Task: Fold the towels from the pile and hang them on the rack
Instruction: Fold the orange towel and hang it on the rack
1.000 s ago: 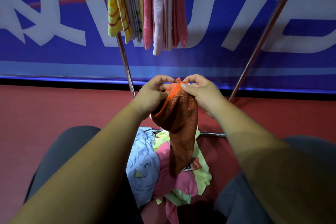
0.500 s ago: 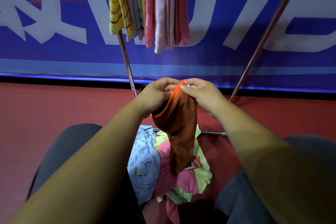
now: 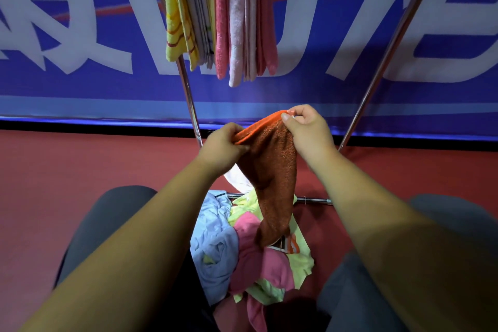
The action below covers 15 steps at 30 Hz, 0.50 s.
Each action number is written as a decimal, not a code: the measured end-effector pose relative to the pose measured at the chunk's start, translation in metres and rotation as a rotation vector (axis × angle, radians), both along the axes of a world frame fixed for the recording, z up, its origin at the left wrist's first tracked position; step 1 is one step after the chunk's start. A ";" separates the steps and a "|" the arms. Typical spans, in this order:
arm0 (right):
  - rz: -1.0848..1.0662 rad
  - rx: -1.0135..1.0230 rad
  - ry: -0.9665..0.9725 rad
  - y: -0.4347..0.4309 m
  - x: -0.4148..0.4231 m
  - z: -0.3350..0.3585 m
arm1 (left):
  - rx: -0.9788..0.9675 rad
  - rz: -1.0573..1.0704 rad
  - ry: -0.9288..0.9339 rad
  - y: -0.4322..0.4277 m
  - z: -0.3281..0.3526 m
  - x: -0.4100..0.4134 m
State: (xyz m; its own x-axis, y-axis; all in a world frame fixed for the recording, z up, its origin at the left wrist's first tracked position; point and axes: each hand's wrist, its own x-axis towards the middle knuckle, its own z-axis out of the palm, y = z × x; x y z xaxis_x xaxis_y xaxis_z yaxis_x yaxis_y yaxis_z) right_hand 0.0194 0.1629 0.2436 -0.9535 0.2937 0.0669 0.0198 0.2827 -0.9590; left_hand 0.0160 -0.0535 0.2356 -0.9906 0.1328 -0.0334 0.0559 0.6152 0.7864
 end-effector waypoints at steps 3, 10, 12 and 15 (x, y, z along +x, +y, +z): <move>-0.027 0.011 0.009 0.004 0.007 0.021 | 0.159 0.090 0.033 -0.011 0.016 -0.003; -0.059 0.199 0.071 0.018 0.024 0.092 | 0.360 0.045 0.146 -0.010 0.095 0.004; -0.082 0.237 0.115 0.020 0.028 0.118 | 0.365 0.030 0.184 -0.008 0.125 0.004; -0.120 0.284 0.147 0.020 0.036 0.162 | 0.420 0.025 0.233 -0.004 0.171 0.006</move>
